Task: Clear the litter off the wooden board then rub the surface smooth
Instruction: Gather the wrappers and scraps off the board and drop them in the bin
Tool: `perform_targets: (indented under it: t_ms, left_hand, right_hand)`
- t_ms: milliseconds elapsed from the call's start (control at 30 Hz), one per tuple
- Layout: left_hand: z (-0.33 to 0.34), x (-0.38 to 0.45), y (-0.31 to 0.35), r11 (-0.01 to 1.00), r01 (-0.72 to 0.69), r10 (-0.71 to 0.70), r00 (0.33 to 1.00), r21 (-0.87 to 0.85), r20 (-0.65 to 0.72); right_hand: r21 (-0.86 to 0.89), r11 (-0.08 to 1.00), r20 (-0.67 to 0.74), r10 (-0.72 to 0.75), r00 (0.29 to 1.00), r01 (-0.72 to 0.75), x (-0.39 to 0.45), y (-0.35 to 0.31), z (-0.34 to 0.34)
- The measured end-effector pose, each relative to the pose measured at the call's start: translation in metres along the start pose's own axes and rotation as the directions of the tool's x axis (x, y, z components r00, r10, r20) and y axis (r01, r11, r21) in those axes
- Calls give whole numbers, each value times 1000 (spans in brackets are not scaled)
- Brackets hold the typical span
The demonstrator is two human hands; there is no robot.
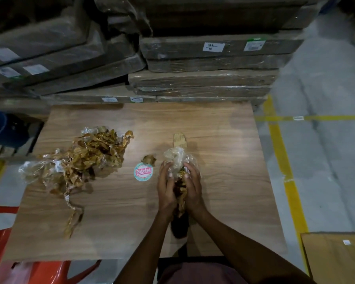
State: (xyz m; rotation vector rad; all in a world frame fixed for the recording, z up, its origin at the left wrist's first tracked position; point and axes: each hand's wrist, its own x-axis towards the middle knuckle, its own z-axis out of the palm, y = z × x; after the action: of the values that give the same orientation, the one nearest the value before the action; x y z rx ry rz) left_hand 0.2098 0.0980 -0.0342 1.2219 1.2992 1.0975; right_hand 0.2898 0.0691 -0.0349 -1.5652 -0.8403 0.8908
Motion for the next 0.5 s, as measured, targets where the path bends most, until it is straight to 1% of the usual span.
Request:
perform_targets:
  t_ms: [67,167,300,433,500]
  left_hand:
    - [-7,2,12,1000,-10,10,1000,-28,17]
    - [-17,4,33,997,-38,41,998,-60,40]
    - [-24,3,58,995,-42,54,991,-92,124]
    - [-32,-11,87,984,-162,175,946,-71,272]
    - [-35,-22,99,985,-146,170,926,-98,338]
  right_hand:
    - [-4,998,-20,-59,998,59,-1,-13,5]
    - [28,997,-9,-69,998,69,-4,-43,10]
    - [52,994,-71,-88,994,92,-18,-74,9]
    - [109,988,-219,-81,972,107,-48,-92,3]
    - [134,987,-290,-49,956,91,-64,-99,3]
